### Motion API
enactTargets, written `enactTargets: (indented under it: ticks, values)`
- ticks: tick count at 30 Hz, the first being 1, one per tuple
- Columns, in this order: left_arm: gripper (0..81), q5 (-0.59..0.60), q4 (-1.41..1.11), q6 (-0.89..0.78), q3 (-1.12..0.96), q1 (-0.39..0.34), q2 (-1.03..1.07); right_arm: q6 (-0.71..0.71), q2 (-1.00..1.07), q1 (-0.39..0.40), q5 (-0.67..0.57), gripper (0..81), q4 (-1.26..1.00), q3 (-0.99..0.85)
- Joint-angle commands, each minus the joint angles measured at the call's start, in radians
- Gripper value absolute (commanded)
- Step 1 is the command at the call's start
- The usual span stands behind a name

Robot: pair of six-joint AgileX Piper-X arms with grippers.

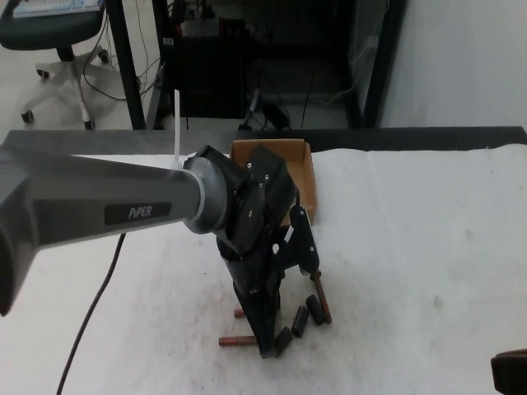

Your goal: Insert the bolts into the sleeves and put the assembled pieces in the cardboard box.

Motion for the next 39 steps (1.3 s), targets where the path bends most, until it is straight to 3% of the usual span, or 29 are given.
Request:
enactTargets:
  ticks: [1,7,11,14,17,22,27,31,36,39]
  values:
    - [0.3,-0.017,0.007,0.018,-0.003,0.002,0.013,0.001,-0.008,0.001,-0.015,0.6,-0.004,0.0]
    - [0.3,-0.22,0.007,-0.008,-0.023,-0.001,-0.039,0.001,-0.008,0.001,-0.015,0.6,-0.004,0.0]
    - [0.3,-0.333,0.001,-0.211,-0.076,0.013,-0.124,0.001,-0.008,0.001,-0.008,0.6,-0.036,0.0]
    - [0.3,-0.287,-0.005,-0.486,-0.096,0.039,-0.22,0.005,0.01,0.001,-0.008,0.6,-0.109,0.0]
    - [0.3,-0.132,0.017,-0.653,-0.092,0.062,-0.316,0.023,0.069,0.001,-0.012,0.6,-0.195,0.0]
    - [0.3,-0.015,0.068,-0.744,-0.058,0.064,-0.465,0.023,0.253,0.001,-0.066,0.5,-0.287,0.0]
    - [0.3,0.013,0.088,-0.791,0.067,0.064,-0.63,0.059,0.504,0.001,-0.128,0.8,-0.349,-0.035]
    - [0.3,0.016,0.106,-0.812,0.226,0.058,-0.784,0.069,0.675,0.001,-0.147,10.4,-0.38,-0.131]
    - [0.3,0.016,0.114,-0.891,0.424,0.058,-1.014,0.045,0.842,0.001,-0.131,30.8,-0.395,-0.289]
    - [0.3,0.013,0.11,-0.924,0.497,0.058,-1.138,0.055,0.932,0.001,-0.119,33.7,-0.39,-0.378]
